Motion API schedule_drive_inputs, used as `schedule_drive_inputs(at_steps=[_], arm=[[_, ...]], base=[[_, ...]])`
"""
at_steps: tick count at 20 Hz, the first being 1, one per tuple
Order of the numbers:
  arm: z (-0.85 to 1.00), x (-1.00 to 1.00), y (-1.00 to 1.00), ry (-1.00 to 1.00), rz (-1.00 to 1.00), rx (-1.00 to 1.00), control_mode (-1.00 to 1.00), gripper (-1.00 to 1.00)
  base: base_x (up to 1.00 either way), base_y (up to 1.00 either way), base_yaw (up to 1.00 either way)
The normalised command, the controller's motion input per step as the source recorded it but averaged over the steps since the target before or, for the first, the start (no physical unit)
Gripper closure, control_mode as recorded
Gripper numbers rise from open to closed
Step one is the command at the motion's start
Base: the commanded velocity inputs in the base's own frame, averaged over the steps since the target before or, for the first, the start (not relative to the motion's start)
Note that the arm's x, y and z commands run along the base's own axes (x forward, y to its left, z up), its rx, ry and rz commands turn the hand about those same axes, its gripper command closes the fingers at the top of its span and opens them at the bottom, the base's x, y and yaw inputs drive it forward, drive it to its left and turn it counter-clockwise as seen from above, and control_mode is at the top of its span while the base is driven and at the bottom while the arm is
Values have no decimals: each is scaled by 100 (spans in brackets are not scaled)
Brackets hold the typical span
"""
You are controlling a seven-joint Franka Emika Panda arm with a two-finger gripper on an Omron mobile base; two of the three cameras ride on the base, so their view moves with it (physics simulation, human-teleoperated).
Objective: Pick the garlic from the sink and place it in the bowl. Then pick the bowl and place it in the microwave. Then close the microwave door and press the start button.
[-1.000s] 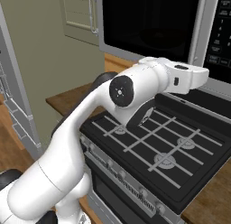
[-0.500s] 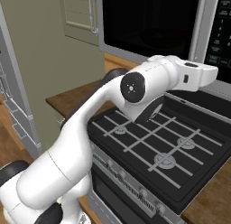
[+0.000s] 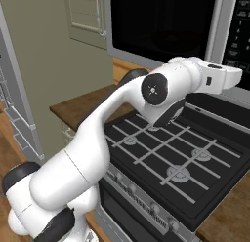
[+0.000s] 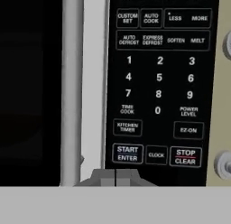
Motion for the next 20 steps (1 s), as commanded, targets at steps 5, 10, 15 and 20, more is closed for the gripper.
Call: schedule_drive_inputs(at_steps=[5, 10, 15, 20], arm=[[0, 26, -5, 0, 0, 0, -100, 100], [0, 8, -24, -2, 1, 3, -100, 100], [0, 18, -9, 0, 2, 2, -100, 100], [0, 23, -12, -1, 1, 0, -100, 100]], base=[[0, 0, 0], [0, 0, 0], [0, 0, 0], [0, 0, 0]])
